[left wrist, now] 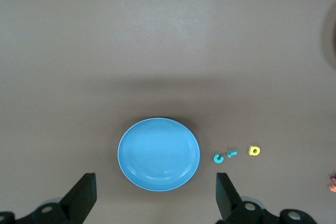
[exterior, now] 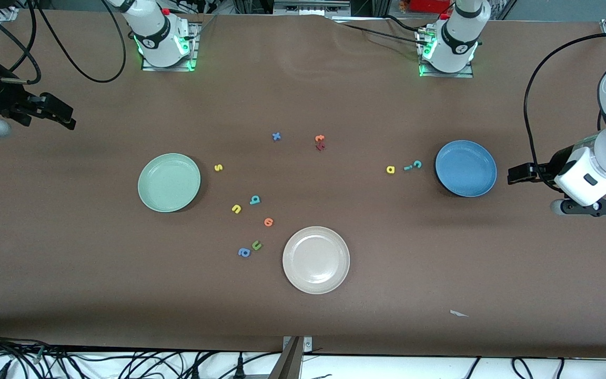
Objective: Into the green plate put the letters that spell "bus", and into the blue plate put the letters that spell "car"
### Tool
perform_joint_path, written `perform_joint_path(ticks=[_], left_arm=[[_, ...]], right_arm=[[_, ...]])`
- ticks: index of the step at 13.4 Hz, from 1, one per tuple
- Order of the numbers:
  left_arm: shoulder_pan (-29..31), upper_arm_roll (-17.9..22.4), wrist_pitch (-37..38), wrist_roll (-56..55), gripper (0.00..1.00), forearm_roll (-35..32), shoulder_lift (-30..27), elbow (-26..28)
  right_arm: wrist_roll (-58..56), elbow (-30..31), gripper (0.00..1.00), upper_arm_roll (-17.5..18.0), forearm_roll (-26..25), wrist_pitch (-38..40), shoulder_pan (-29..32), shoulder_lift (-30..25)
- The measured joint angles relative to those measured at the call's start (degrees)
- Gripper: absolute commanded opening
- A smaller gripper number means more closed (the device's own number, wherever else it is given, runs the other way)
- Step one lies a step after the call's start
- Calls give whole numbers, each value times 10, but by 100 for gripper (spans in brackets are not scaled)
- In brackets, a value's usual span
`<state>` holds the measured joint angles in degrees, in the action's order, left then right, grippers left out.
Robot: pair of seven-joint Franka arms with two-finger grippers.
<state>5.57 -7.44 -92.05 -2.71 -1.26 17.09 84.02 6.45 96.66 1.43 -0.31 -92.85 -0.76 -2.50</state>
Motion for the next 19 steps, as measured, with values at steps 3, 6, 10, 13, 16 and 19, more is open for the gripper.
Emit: perform_joint_path(ticks=[3, 6, 10, 13, 16, 19], left_arm=[[0, 0, 2, 0, 100, 0, 0, 0], [0, 0, 2, 0, 100, 0, 0, 0], [-1, -1, 2, -13, 99, 0, 1, 1], [-27, -2, 2, -70, 98, 1, 11, 5], [-69, -4, -18, -137, 98, 1, 30, 22], [-108, -4, -97, -197, 98, 1, 41, 83]], right_arm=[[0, 0, 100, 0, 0, 0, 0, 0], [0, 0, 100, 0, 0, 4, 0, 0], [0, 0, 100, 1, 0, 9, 0, 0], [0, 0, 100, 1, 0, 15, 0, 1], [0, 0, 100, 1, 0, 19, 0, 5], [-1, 4, 100, 8, 0, 34, -26, 23]])
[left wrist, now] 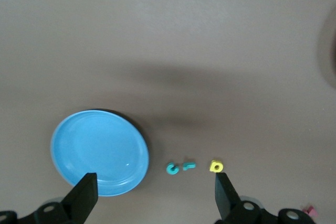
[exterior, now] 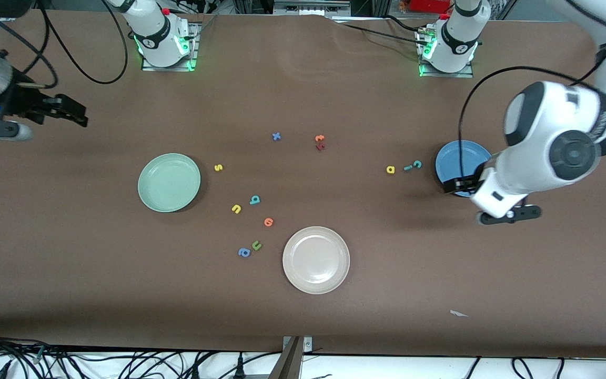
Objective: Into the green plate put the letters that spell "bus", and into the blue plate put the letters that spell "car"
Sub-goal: 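Reach the right gripper to yellow s while the left gripper reaches yellow d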
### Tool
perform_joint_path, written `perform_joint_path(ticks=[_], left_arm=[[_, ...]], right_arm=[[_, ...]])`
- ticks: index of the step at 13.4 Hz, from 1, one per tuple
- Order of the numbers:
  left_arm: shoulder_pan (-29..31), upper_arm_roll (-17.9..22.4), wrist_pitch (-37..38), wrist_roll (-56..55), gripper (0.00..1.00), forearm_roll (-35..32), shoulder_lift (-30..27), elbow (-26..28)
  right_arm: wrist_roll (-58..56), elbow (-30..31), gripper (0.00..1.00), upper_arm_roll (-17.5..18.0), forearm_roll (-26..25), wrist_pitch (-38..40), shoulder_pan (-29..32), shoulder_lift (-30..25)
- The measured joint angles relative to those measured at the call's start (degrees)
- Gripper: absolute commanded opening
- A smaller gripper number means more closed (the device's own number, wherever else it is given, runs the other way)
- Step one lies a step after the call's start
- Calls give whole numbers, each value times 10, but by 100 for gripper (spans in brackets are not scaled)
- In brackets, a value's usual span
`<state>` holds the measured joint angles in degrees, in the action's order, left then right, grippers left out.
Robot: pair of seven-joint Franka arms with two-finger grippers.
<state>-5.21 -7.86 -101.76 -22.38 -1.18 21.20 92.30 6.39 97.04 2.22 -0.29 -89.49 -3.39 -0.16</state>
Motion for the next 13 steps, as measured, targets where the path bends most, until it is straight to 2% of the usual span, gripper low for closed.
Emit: perform_joint_path(ticks=[3, 7, 8, 9, 11, 13], left_arm=[[-27, -4, -95, -35, 98, 0, 3, 84], [-31, -38, -229, -86, 98, 0, 5, 190], [-31, -45, -254, -88, 98, 0, 5, 212], [-31, -51, -279, -89, 98, 0, 5, 234], [-31, -59, -316, -89, 95, 0, 5, 270], [-32, -62, -341, -89, 91, 0, 6, 296]], right_arm=[[36, 5, 100, 4, 0, -30, -62, 53], [144, 16, 99, 6, 0, -119, -126, 127], [159, 32, 95, 6, 0, -155, -134, 141], [170, 55, 87, 6, 0, -198, -140, 152], [189, 110, 63, 6, 0, -286, -149, 165], [199, 158, 61, 7, 0, -349, -161, 173]])
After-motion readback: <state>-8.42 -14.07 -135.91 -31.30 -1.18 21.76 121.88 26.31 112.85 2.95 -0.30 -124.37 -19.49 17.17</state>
